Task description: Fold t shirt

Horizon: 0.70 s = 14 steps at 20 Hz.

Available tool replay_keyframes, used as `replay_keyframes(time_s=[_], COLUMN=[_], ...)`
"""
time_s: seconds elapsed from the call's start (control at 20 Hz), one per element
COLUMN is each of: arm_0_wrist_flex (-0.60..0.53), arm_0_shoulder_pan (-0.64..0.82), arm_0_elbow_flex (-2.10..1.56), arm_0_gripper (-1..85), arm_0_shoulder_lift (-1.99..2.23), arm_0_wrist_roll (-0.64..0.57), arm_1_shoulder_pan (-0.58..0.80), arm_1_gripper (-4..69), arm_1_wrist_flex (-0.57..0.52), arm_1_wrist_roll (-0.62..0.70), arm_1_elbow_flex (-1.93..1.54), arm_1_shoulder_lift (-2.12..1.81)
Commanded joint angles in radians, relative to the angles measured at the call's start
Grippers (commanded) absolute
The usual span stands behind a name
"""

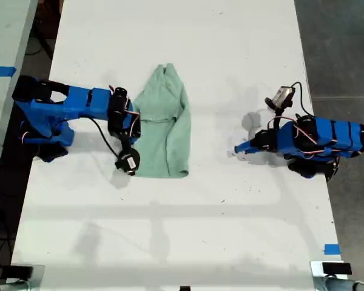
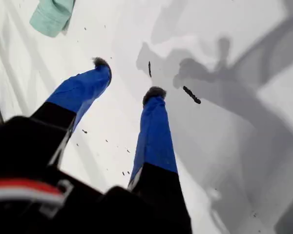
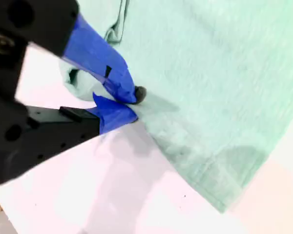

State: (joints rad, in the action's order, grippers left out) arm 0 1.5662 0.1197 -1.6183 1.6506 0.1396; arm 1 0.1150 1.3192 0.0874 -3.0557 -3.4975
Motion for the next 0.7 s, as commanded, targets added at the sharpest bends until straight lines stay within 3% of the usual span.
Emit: replay_keyframes(time_s=[0.0, 0.3, 0.5, 0.6, 0.65], arm_0_wrist_flex=[0.008, -0.012, -0.164, -0.221, -0.233], arm_0_shoulder_pan=[0.009, 0.012, 0.014, 0.015, 0.018], arm_0_elbow_flex=[0.172, 0.528, 0.557, 0.558, 0.563], arm_0_gripper=[-0.1, -0.1, -0.1, 18.7, 20.6], arm_0_shoulder_lift=[-0.040, -0.337, -0.426, -0.442, -0.443], arm_0_wrist_roll=[-0.061, -0.160, -0.229, -0.258, -0.278], arm_1_shoulder_pan=[0.000, 0.000, 0.000, 0.000, 0.000], arm_1_gripper=[17.1, 17.1, 17.1, 17.1, 17.1], arm_1_wrist_flex=[0.005, 0.005, 0.005, 0.005, 0.005], arm_1_wrist_roll=[0.015, 0.015, 0.015, 0.015, 0.015], arm_1_elbow_flex=[-0.055, -0.055, -0.055, -0.055, -0.055], arm_1_shoulder_lift=[-0.009, -0.009, -0.009, -0.009, -0.009])
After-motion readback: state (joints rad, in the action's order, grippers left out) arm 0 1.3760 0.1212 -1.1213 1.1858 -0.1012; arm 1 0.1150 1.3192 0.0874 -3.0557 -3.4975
